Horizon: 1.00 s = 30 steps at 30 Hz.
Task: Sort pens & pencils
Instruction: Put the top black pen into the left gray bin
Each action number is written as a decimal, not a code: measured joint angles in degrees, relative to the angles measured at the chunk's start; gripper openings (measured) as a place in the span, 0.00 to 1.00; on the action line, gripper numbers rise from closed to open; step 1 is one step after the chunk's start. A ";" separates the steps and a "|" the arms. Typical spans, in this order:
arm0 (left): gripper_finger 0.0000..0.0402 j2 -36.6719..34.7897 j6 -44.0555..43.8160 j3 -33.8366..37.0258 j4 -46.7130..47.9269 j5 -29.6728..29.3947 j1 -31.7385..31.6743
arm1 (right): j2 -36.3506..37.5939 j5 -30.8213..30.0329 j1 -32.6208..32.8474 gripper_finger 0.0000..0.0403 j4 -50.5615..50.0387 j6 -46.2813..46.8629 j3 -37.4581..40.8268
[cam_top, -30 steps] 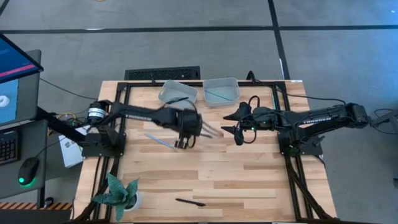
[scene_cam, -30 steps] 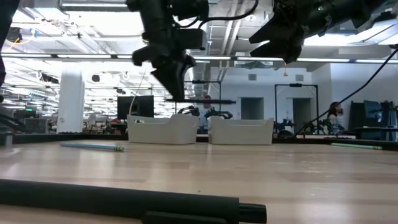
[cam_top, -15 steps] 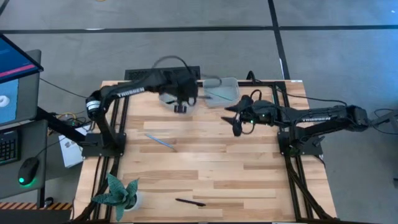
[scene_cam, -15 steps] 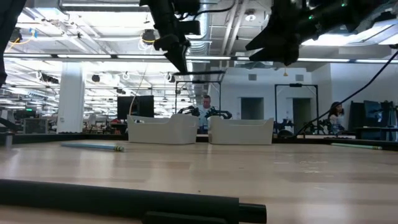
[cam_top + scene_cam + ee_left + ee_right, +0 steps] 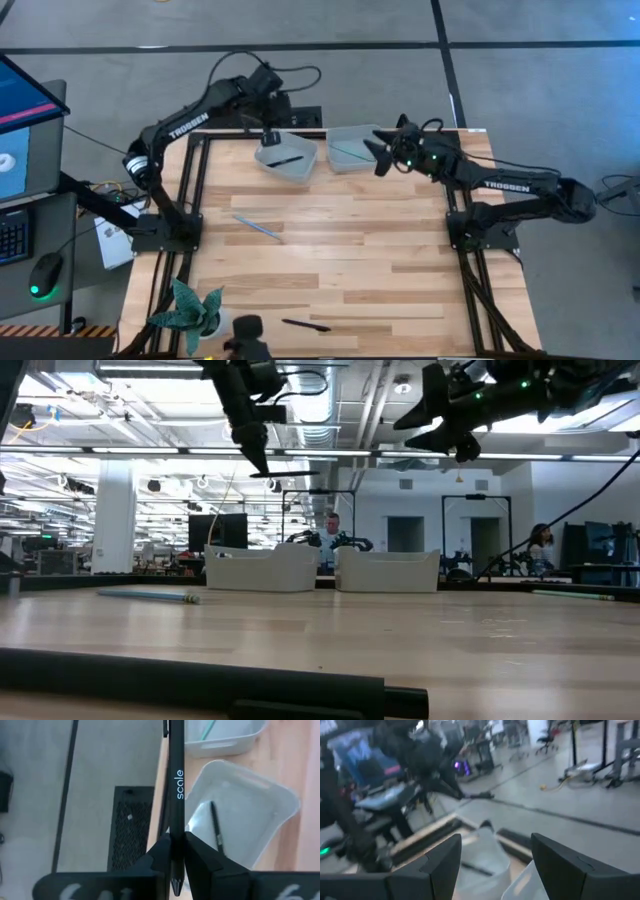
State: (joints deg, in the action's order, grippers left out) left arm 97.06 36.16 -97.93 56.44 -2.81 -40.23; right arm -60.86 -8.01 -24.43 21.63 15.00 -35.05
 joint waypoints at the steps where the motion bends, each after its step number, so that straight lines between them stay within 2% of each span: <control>1: 0.07 -0.02 0.06 0.00 -0.08 0.62 -0.79 | 0.00 0.02 -0.93 0.65 0.52 0.00 0.00; 10: 0.06 -0.02 -0.52 0.00 1.55 6.44 -5.13 | -0.76 -0.04 -7.36 0.65 -0.22 5.27 0.00; 17: 0.06 -0.02 0.26 0.00 2.16 8.25 -5.61 | -5.96 -0.02 -9.71 0.65 0.95 9.68 0.00; 24: 0.06 -0.02 0.26 0.00 2.15 11.95 -5.19 | -12.85 1.66 -9.13 0.65 9.71 13.62 0.00; 27: 0.06 -0.01 0.23 0.00 1.97 12.08 -4.62 | -14.06 3.02 -8.28 0.65 14.57 13.56 0.00; 30: 0.06 -0.01 0.12 0.00 1.50 14.74 -4.22 | -14.35 6.09 -7.82 0.65 18.23 13.20 -0.02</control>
State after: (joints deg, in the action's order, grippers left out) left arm 97.05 36.28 -97.93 57.94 11.94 -44.45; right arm -75.21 -1.92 -32.25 39.86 28.21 -35.07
